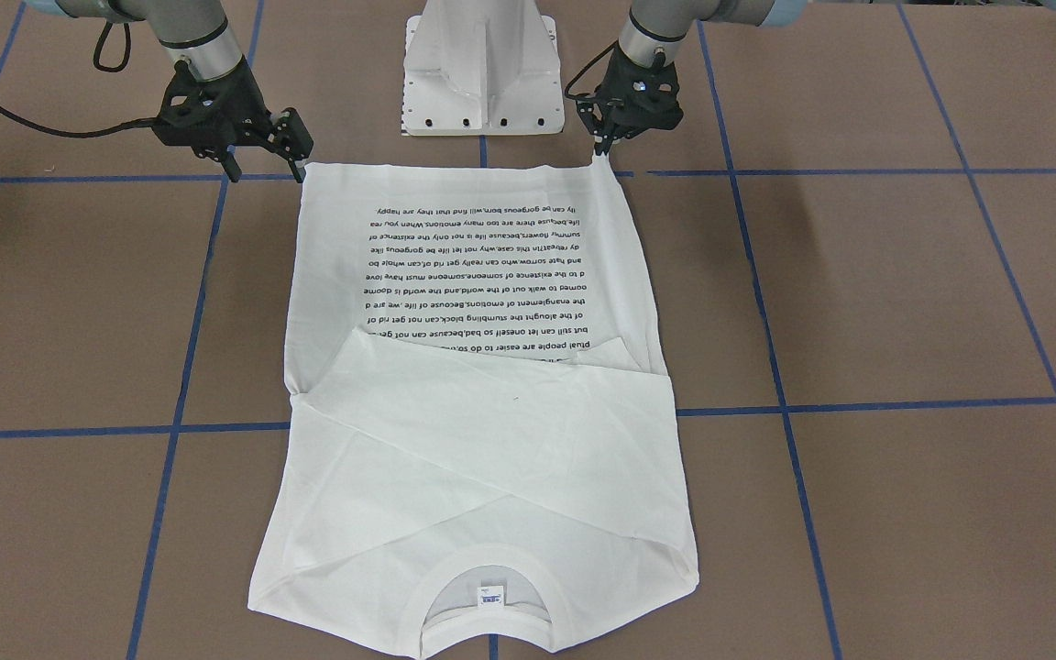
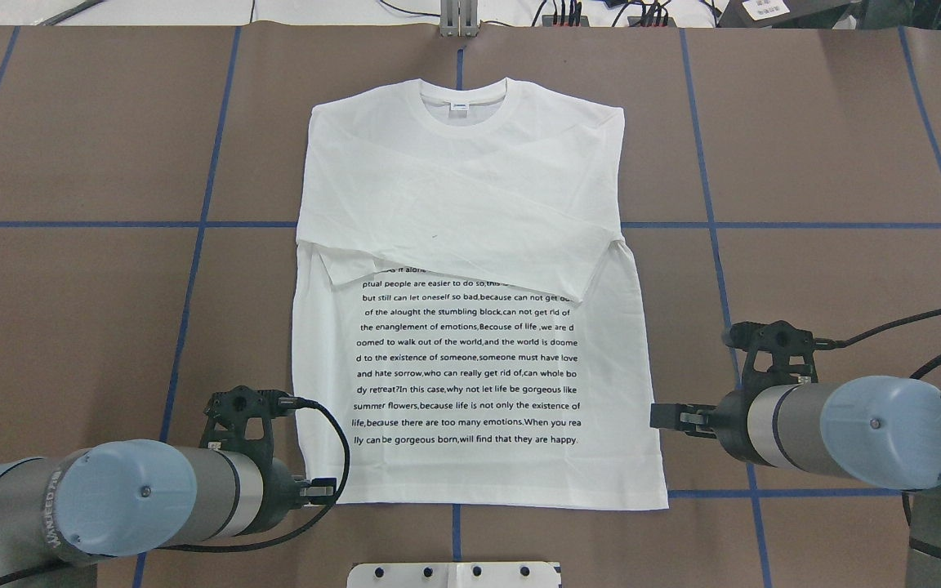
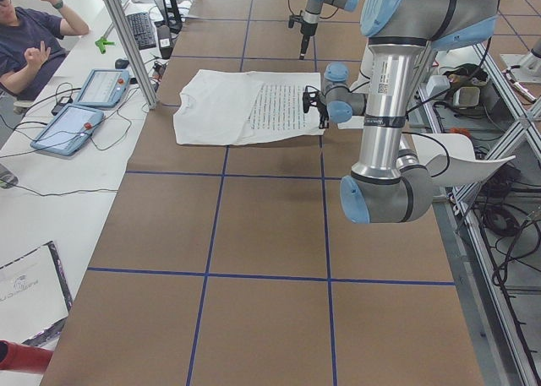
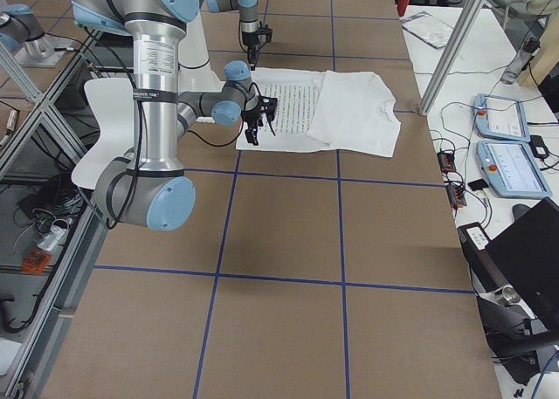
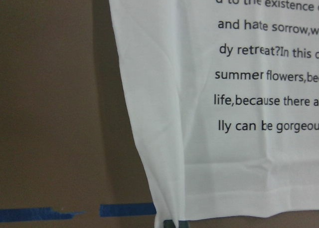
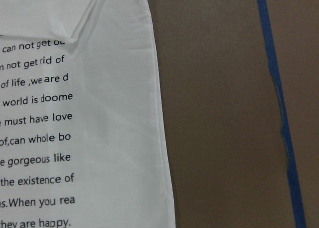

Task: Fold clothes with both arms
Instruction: 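Grasp the hem corners with both grippers, then pinch the hem corners nearest the robot firmly with both grippers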

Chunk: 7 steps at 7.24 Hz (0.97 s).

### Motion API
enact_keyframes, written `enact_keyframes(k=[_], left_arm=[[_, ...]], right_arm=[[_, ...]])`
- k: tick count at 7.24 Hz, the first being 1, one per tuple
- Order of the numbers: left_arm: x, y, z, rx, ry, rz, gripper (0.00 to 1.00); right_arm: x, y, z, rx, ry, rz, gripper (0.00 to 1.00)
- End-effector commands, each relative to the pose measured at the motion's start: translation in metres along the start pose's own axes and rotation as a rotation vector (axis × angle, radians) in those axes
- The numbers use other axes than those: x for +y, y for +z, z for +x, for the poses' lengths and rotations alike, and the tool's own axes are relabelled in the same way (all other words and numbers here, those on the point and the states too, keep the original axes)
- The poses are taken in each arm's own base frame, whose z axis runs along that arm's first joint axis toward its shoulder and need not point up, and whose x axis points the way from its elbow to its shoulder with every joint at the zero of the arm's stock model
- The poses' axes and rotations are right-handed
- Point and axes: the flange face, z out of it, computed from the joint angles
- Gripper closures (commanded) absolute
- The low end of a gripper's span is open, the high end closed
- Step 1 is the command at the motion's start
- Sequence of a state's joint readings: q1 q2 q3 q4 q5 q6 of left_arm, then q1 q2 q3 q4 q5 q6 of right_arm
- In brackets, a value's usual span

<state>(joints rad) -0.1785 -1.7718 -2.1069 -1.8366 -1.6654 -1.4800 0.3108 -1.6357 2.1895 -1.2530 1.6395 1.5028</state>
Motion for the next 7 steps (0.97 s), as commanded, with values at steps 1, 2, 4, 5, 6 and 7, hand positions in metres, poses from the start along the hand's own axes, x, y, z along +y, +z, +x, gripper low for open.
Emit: enact_keyframes(k=[1, 2, 4, 5, 6, 7], left_arm=[[0.000, -0.012, 0.010, 0.032, 0.009, 0.005, 1.00], [-0.001, -0.014, 0.011, 0.036, 0.009, 0.008, 1.00], [-0.002, -0.017, 0.011, 0.042, 0.008, 0.013, 1.00], [-0.003, -0.021, 0.012, 0.048, 0.010, 0.016, 1.00], [-0.003, -0.023, 0.013, 0.051, 0.010, 0.017, 1.00], [-0.003, -0.023, 0.013, 0.051, 0.010, 0.017, 1.00]], right_arm=[[0.025, 0.017, -0.001, 0.007, 0.032, 0.015, 0.02], [0.042, 0.022, -0.007, -0.001, 0.054, 0.030, 0.04], [0.067, 0.035, -0.012, 0.003, 0.040, 0.050, 0.12], [0.074, 0.043, -0.011, 0.014, 0.027, 0.056, 0.16], [0.081, 0.049, -0.011, 0.020, 0.016, 0.058, 0.18], [0.084, 0.053, -0.010, 0.027, 0.011, 0.056, 0.20]])
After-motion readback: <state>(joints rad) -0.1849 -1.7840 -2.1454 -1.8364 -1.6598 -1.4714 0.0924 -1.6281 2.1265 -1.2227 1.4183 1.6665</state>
